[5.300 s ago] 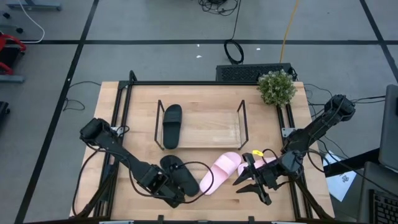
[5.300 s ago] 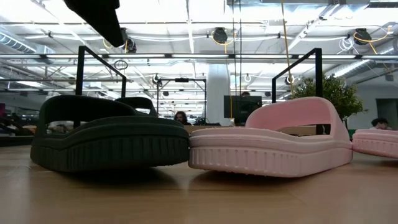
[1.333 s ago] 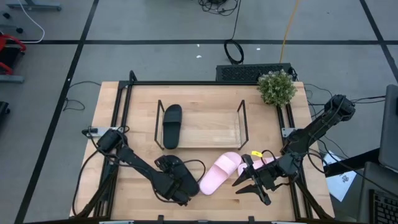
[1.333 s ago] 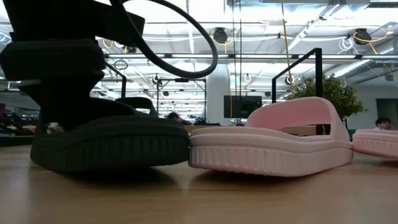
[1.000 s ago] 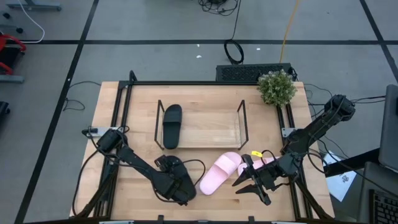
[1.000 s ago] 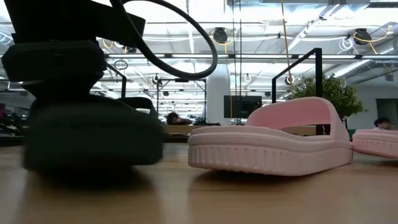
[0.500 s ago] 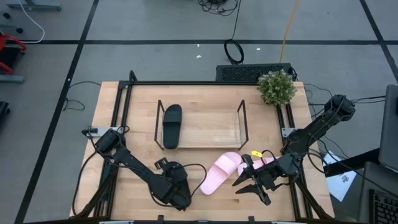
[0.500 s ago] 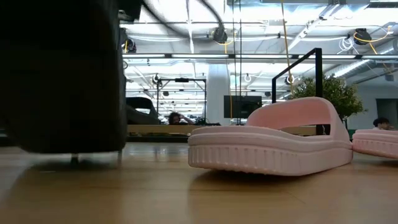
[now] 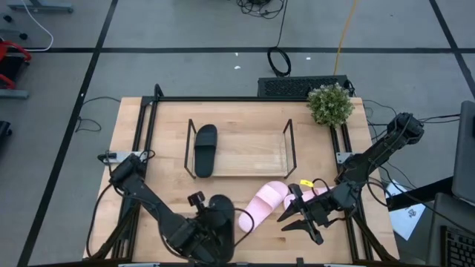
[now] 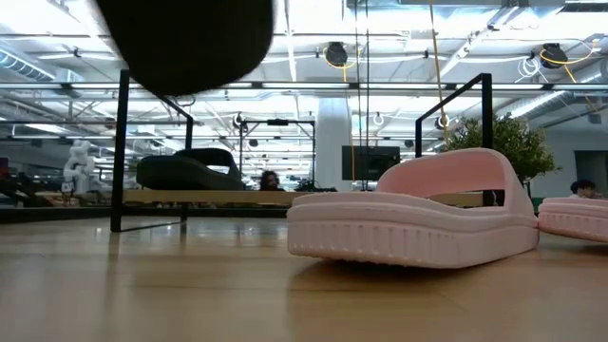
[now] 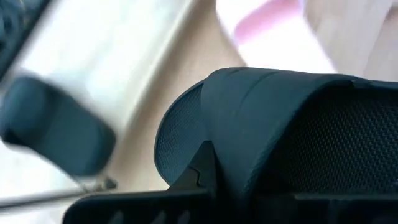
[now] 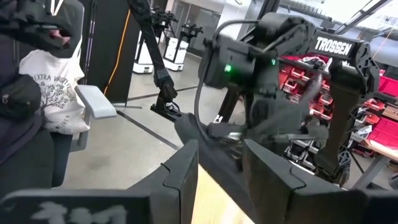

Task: Pick and place slides into the shelf
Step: Put the black slipper on the shelf

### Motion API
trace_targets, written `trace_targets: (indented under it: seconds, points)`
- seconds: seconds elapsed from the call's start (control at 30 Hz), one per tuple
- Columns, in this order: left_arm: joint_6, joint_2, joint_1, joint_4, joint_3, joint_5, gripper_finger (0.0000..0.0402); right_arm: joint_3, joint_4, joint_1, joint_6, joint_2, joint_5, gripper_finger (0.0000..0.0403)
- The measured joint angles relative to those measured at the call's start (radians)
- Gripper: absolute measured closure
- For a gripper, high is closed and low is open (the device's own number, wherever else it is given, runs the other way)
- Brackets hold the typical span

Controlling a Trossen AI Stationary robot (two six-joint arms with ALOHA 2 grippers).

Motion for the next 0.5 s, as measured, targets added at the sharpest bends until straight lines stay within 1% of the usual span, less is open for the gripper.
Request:
trace_targets:
  seconds: [0.13, 0.37, 0.5]
  points:
    - [0.144, -0.001, 0.024, -0.001, 0.046, -0.112, 0.04, 0.0, 0.032, 0.0, -0.004, 0.0, 0.0, 0.0287]
    - [0.429, -0.001, 0.123, -0.012, 0.049, -0.284, 0.0401, 0.0, 0.097, 0.0, -0.066, 0.0, 0.0, 0.0287]
    - [0.501, -0.001, 0.186, -0.051, 0.049, -0.37, 0.0401, 0.0, 0.104, 0.0, -0.082, -0.002, 0.001, 0.0287]
